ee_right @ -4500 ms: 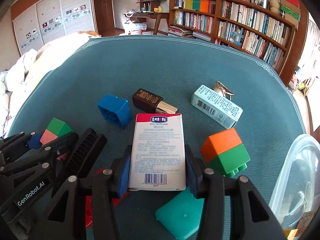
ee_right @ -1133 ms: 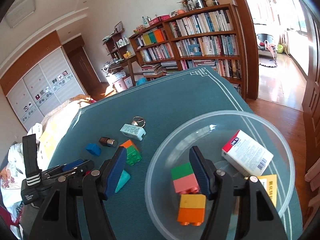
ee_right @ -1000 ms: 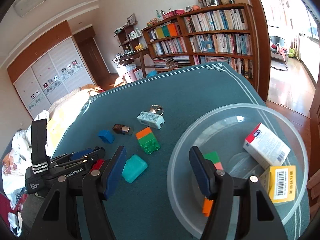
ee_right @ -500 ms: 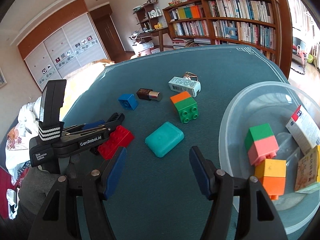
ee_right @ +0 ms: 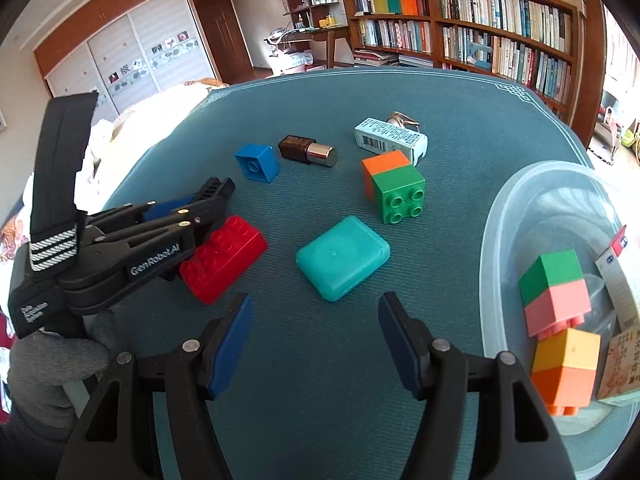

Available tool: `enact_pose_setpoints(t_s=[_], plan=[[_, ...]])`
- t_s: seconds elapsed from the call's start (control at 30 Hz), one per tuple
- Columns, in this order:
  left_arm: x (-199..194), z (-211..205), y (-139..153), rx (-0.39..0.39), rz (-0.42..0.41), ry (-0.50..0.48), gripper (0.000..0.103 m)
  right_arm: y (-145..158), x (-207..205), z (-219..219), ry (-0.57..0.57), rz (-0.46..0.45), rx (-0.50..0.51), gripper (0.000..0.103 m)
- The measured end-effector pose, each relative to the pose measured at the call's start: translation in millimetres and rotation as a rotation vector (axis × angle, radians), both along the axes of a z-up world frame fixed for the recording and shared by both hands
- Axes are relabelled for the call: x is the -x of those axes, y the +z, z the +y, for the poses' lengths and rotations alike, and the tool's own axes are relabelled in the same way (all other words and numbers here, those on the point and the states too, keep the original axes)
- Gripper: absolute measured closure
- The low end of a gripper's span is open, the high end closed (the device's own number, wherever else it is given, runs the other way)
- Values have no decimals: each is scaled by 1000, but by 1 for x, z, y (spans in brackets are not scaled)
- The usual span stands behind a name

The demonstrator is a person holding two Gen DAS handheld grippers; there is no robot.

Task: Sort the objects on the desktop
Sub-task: 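Lower the left tool onto the black brush and grasp it, then grasp the teal plastic case with the right tool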

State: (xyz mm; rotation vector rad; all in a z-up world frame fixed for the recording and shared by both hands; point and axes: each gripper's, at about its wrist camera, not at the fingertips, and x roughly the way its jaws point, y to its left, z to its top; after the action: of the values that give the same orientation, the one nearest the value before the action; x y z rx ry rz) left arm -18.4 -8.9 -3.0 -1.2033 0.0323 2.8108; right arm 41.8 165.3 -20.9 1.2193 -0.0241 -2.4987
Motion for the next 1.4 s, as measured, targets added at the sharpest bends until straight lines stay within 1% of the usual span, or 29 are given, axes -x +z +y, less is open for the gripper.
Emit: enact_pose_setpoints(t_s=[0.17, 0.3, 0.53, 0.77, 0.87, 1.0, 1.1, 1.2, 1.3, 1.4], plan=[[4, -6, 0, -24, -14, 11, 74, -6, 10, -12, 1, 34, -122, 35], [3, -4, 0, -32, -14, -2, 74, -9, 17, -18, -25, 67, -171, 36], [2, -2, -1, -42, -22, -11, 74, -9, 32, -21, -84, 78, -153, 36], [1, 2, -3, -41, -35, -27, 74, -13, 30, -31, -51, 56, -179, 36], [1, 1, -3, -44, -37, -25, 74, -12, 26, -28, -32, 45, -137, 36], [2, -1, -4, -50, -39, -18, 74, -11, 13, -30, 50, 27, -61, 36], [2, -1, -4, -50, -41, -17, 74, -14, 9, -36, 60, 42, -85, 37], [1, 0, -4, -50, -43, -21, 74, -14, 14, -36, 38, 43, -83, 36], [1, 0, -4, -51, -44, -22, 74, -15, 19, -38, 21, 49, -110, 37], [1, 0, -4, -52, -43, -22, 74, -14, 19, -40, 15, 67, -143, 48]])
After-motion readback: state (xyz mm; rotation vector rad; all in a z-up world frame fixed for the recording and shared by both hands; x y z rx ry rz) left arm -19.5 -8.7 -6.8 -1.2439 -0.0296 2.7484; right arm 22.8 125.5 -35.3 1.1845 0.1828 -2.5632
